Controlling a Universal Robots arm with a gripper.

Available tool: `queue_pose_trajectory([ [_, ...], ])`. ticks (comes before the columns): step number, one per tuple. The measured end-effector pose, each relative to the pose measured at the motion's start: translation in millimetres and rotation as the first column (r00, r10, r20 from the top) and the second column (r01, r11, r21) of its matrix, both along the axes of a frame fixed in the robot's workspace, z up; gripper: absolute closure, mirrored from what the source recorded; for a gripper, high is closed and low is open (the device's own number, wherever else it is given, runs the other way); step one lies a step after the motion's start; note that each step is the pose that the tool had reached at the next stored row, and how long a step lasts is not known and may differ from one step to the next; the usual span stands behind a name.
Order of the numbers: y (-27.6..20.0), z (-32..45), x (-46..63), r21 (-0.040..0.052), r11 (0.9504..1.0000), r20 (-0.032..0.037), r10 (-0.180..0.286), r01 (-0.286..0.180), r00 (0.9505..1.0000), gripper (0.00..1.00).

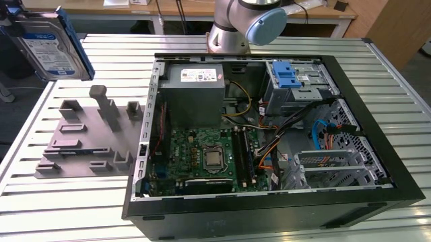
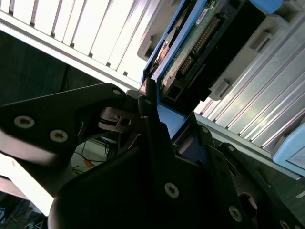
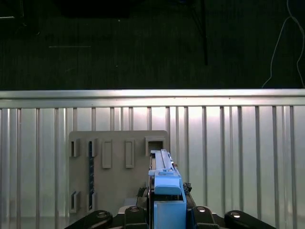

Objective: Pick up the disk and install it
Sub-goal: 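Pick up the disk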

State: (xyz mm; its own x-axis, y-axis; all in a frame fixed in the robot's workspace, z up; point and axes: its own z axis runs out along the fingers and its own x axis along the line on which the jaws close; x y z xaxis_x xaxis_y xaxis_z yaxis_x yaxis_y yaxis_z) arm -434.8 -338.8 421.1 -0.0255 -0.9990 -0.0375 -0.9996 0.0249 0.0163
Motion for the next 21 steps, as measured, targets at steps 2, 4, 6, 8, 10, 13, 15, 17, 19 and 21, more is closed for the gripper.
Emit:
queue_pose_trajectory([
  [2,0.0,1.4,0.0,0.0,1.0,-0.0001,0.0,0.0,1.0,0.64],
  [4,0.0,2.8,0.0,0.0,1.0,0.0,0.0,0.0,1.0,0.64],
  [6,0.0,4.2,0.0,0.0,1.0,0.0,0.0,0.0,1.0,0.64],
  [8,0.0,5.4,0.0,0.0,1.0,0.0,0.0,0.0,1.0,0.64],
  [10,0.0,6.6,0.0,0.0,1.0,0.0,0.0,0.0,1.0,0.64],
  [13,0.0,8.3,0.0,0.0,1.0,-0.0001,0.0,0.0,1.0,0.64],
  [15,0.0,9.4,0.0,0.0,1.0,-0.0001,0.0,0.0,1.0,0.64],
  [17,0.0,10.6,0.0,0.0,1.0,-0.0001,0.0,0.0,1.0,0.64],
  [19,0.0,11.6,0.0,0.0,1.0,0.0,0.0,0.0,1.0,0.64],
  [21,0.0,12.7,0.0,0.0,1.0,-0.0001,0.0,0.0,1.0,0.64],
])
